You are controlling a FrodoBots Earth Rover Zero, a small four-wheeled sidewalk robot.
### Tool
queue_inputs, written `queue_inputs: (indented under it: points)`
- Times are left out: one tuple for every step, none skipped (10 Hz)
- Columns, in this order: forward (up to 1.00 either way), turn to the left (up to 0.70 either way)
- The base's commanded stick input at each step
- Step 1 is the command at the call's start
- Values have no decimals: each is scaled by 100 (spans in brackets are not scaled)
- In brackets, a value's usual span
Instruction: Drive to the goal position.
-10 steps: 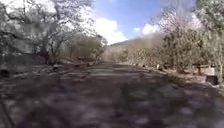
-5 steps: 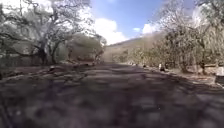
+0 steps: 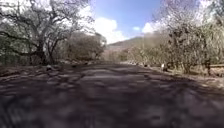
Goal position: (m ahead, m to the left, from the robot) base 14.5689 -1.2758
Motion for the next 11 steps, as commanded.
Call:
queue_inputs:
  points:
    - [70, 0]
    - [70, 0]
    - [70, 0]
    - [70, 0]
    - [70, 0]
    - [70, 0]
    - [70, 0]
    - [70, 0]
    - [70, 0]
    - [70, 0]
    - [70, 0]
